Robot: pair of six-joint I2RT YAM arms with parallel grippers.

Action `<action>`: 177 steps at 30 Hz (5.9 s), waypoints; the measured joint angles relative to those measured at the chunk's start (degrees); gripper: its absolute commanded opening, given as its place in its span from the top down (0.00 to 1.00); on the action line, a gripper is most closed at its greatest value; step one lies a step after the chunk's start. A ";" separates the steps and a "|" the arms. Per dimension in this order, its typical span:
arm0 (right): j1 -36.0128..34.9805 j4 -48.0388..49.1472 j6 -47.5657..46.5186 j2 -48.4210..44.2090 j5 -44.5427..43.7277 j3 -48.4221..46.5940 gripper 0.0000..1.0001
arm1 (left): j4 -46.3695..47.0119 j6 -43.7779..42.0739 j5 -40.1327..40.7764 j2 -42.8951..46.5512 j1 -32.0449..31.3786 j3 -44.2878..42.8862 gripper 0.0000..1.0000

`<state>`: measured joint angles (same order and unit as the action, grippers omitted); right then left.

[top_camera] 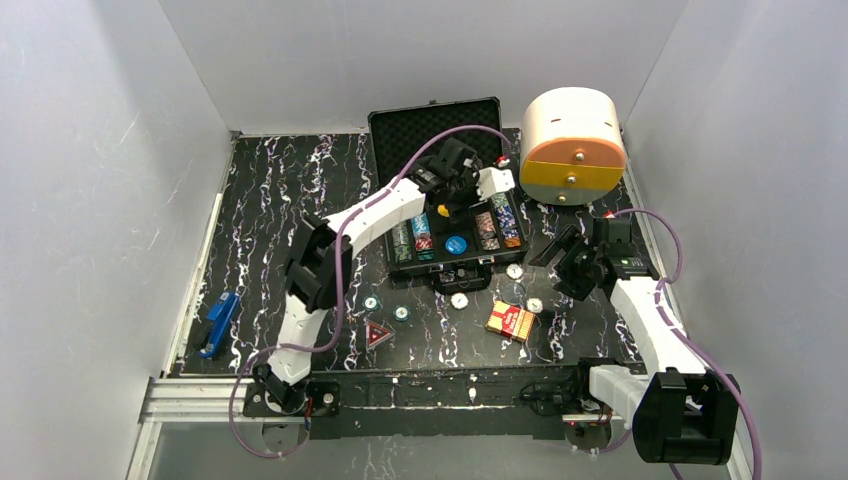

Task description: Pack up texas hold em set

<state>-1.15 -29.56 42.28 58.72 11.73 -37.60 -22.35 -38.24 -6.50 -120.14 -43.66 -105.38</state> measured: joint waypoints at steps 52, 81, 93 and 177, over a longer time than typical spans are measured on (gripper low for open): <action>0.02 -2.45 -0.72 -2.01 -2.56 -0.66 0.12 | -12.72 -1.62 -12.22 -14.40 9.99 -16.50 0.09; 0.00 -2.40 -1.40 -2.01 -2.14 -0.66 0.12 | 15.19 40.72 0.13 -10.88 9.20 -3.82 0.49; 0.00 -2.40 -1.79 -2.01 -2.10 -0.66 0.12 | 18.97 40.02 1.97 -9.94 7.78 0.83 0.48; -47.25 -5.99 23.71 15.67 -24.68 -5.03 0.01 | 23.23 61.68 -0.28 44.26 10.03 55.32 0.23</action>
<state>-48.40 -35.55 66.00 74.39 -12.95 -42.63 0.89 23.44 -6.79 -75.88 -33.63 -50.06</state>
